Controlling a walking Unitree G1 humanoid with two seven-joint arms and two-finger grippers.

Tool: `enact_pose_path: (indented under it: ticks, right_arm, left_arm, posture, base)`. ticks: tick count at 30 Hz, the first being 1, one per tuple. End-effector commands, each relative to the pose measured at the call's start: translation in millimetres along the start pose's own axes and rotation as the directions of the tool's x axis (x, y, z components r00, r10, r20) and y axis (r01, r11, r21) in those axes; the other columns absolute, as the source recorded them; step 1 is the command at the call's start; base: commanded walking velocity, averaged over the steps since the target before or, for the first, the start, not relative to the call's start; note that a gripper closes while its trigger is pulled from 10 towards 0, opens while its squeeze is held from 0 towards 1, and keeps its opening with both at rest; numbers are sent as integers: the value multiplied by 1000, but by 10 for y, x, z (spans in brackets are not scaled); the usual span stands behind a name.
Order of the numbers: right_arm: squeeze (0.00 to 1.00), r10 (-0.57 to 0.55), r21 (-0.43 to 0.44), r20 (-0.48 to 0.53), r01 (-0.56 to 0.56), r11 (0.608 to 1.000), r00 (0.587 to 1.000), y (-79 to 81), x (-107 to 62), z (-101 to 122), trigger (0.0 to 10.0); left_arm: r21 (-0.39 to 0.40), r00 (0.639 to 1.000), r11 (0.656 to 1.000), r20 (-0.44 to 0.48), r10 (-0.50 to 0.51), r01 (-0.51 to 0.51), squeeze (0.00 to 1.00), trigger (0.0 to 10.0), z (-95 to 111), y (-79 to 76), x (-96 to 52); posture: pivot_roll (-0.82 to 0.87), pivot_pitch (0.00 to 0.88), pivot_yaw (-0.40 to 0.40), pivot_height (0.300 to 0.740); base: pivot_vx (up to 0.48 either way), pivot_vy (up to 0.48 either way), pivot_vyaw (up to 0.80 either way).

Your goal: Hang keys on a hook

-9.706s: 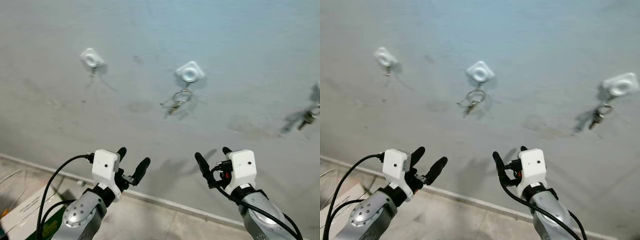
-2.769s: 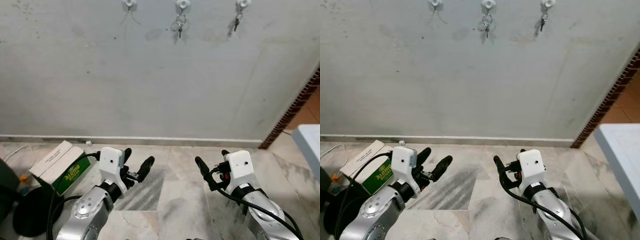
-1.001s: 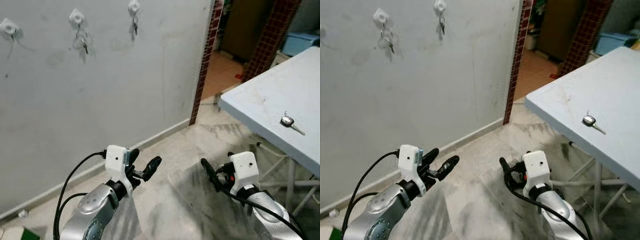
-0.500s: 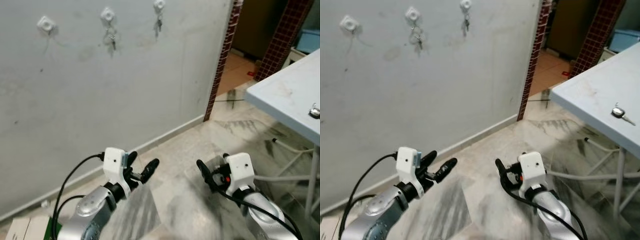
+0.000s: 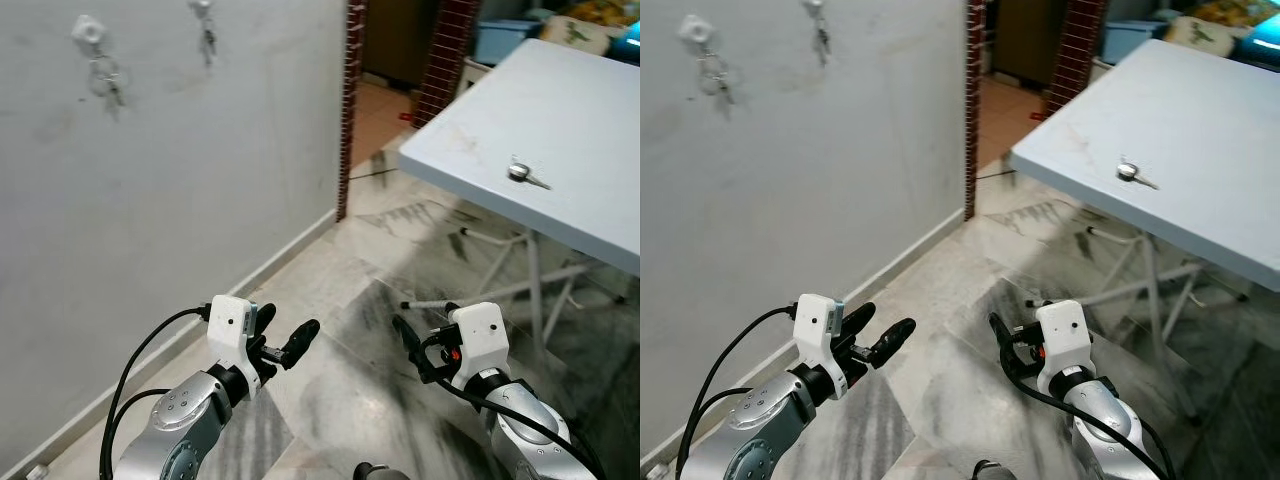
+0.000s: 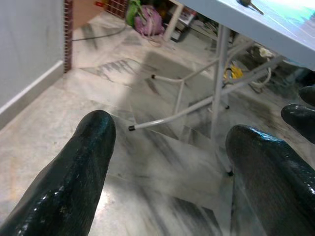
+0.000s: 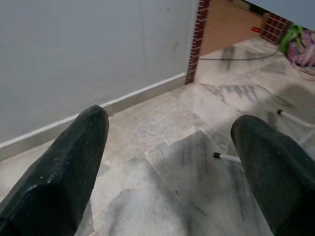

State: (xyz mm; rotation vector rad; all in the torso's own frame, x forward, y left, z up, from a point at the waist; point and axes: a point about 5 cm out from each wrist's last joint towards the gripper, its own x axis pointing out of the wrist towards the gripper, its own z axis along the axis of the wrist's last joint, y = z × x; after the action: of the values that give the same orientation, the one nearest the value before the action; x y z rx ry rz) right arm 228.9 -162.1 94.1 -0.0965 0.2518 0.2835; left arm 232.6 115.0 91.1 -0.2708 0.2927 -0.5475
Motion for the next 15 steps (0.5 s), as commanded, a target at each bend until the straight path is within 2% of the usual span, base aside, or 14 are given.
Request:
enact_pose_path:
  ticks: [1, 12, 15]
  right_arm:
    - [0, 8, -3, 8, -8, 1000, 1000, 22, -7, 29, 10000]
    - [0, 13, -6, 7, -13, 1000, 1000, 25, -12, 22, 10000]
    - [0, 13, -5, 5, -13, 1000, 1000, 25, -10, 20, 10000]
  left_arm:
    - [-14, 1000, 1000, -2, 18, -18, 0, 10000, -2, 34, -17]
    - [-12, 1000, 1000, -11, 5, -5, 0, 10000, -14, 25, -17]
    - [-11, 1000, 1000, -10, 0, 0, 0, 10000, -13, 22, -16]
  posture:
    - [-115, 109, 41, 740]
    - [-114, 103, 43, 740]
    - [-114, 103, 43, 740]
  base:
    - [0, 0, 0]
    - [0, 0, 0]
    - [266, 0, 0]
